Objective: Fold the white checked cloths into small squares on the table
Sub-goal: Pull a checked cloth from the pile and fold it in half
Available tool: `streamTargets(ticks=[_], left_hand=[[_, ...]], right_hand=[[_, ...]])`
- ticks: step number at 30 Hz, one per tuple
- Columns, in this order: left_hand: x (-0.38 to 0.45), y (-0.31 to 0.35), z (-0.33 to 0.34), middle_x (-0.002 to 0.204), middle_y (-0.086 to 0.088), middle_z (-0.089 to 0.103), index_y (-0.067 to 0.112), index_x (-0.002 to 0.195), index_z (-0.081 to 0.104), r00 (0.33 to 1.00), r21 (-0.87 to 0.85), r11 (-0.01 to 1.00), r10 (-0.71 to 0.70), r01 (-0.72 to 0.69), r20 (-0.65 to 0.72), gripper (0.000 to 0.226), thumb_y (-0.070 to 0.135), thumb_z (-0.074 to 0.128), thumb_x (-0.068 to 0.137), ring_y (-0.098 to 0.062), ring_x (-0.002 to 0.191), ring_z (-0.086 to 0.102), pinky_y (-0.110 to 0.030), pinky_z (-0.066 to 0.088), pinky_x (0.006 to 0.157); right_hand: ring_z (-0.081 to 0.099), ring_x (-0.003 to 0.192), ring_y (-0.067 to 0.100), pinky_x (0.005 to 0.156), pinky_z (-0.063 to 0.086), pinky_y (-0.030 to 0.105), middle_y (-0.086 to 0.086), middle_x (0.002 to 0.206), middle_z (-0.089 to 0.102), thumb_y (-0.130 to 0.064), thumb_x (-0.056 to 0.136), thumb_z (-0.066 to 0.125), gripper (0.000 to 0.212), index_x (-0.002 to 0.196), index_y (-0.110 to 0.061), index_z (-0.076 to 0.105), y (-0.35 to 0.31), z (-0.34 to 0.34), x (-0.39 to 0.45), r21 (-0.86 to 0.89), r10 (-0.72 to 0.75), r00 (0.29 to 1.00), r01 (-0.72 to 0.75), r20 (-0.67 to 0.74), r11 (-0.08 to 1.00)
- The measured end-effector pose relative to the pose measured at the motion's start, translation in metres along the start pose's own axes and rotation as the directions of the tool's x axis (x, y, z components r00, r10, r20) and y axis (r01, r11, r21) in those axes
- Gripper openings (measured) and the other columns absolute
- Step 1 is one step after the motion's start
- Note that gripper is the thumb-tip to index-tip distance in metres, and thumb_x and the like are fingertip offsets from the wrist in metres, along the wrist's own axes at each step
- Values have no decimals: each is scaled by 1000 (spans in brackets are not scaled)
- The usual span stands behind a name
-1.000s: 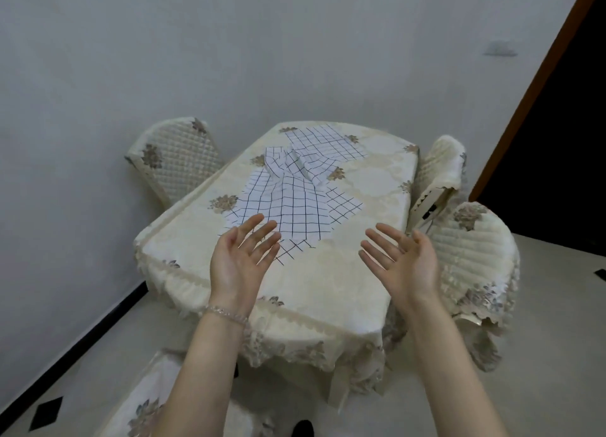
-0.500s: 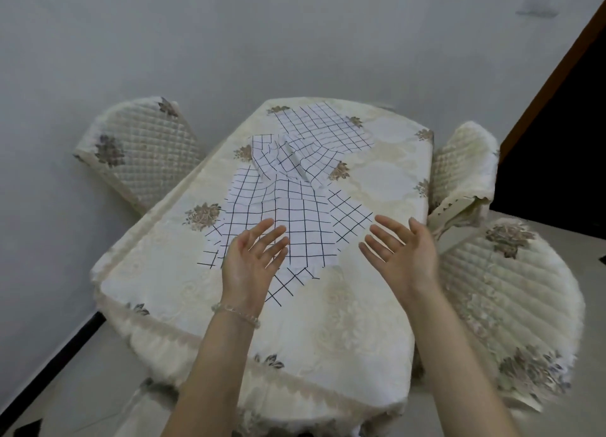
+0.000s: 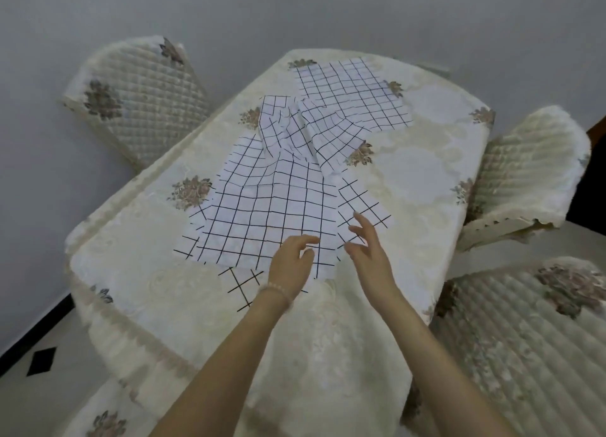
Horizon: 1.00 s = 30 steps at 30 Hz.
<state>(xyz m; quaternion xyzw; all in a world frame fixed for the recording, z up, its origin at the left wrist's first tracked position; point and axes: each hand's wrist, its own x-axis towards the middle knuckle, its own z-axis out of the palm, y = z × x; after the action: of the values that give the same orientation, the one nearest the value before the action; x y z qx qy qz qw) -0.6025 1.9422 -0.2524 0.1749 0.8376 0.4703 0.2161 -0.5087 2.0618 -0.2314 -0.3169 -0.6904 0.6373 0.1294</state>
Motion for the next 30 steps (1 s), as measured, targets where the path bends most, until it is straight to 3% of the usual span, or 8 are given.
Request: streamTargets(ticks=[5, 9, 12, 15, 20, 24, 27, 30], left_hand=[[29, -46, 45, 154, -12, 20, 29, 134, 48, 973, 617, 780, -47, -107, 228, 39, 25, 45, 95, -26, 143, 16, -37, 20, 114], [31, -68, 57, 156, -13, 14, 35, 142, 33, 952, 783, 590, -76, -197, 297, 44, 34, 37, 97, -30, 144, 12, -43, 19, 115], [32, -71, 57, 155, 0, 22, 26, 144, 31, 958, 793, 562, 0, -237, 287, 46, 29, 35, 98, -21, 141, 23, -40, 24, 112], [34, -65, 46, 148, 0, 39, 16, 141, 41, 956, 703, 659, 89, -267, 280, 48, 15, 43, 93, -17, 133, 37, -34, 33, 107], [27, -27, 12, 100, -5, 71, 8, 101, 70, 865, 578, 662, 470, -477, 177, 46, -12, 69, 60, -22, 88, 67, -30, 54, 80], [12, 24, -19, 77, -2, 68, 9, 80, 69, 747, 556, 570, 648, -605, 149, 43, -24, 64, 53, -21, 66, 64, -27, 52, 59], [-2, 57, -48, 76, -2, 63, 9, 80, 64, 687, 528, 546, 719, -651, 104, 37, -24, 58, 64, -21, 68, 58, -32, 50, 57], [-15, 87, -82, 76, 6, 58, 16, 78, 58, 671, 419, 603, 741, -678, 21, 35, -18, 55, 72, -11, 72, 54, -22, 45, 64]], right_hand=[[32, 135, 3, 95, 28, 14, -19, 150, 30, -19, 95, 50, 59, 147, -38, 29, 42, 2, 32, -309, 32, 972, 42, 231, 950], [27, 140, 7, 99, 27, 15, -13, 154, 25, -18, 94, 50, 63, 149, -37, 25, 66, 1, 42, -371, 120, 940, 8, 319, 929], [32, 138, 10, 95, 32, 12, -11, 152, 28, -17, 95, 50, 64, 150, -32, 23, 71, 0, 43, -367, 173, 928, -42, 331, 929], [30, 140, 12, 103, 29, 21, -8, 153, 29, -10, 91, 50, 67, 150, -29, 23, 72, -6, 40, -390, 151, 931, -10, 332, 921], [28, 139, 9, 111, 25, 23, -8, 151, 33, -3, 84, 55, 70, 146, -28, 34, 53, -20, 41, -464, -88, 951, 225, 298, 857], [19, 141, 12, 111, 22, 25, -6, 153, 27, -5, 80, 64, 72, 143, -30, 38, 26, -21, 49, -537, -256, 933, 354, 251, 765], [29, 135, 16, 105, 25, 23, -3, 143, 41, -6, 78, 69, 54, 127, -23, 56, 2, -21, 51, -538, -382, 911, 403, 156, 740], [39, 125, 14, 99, 25, 20, -7, 126, 53, -5, 79, 71, 35, 112, -16, 65, -14, -24, 46, -478, -404, 915, 363, 19, 800]])
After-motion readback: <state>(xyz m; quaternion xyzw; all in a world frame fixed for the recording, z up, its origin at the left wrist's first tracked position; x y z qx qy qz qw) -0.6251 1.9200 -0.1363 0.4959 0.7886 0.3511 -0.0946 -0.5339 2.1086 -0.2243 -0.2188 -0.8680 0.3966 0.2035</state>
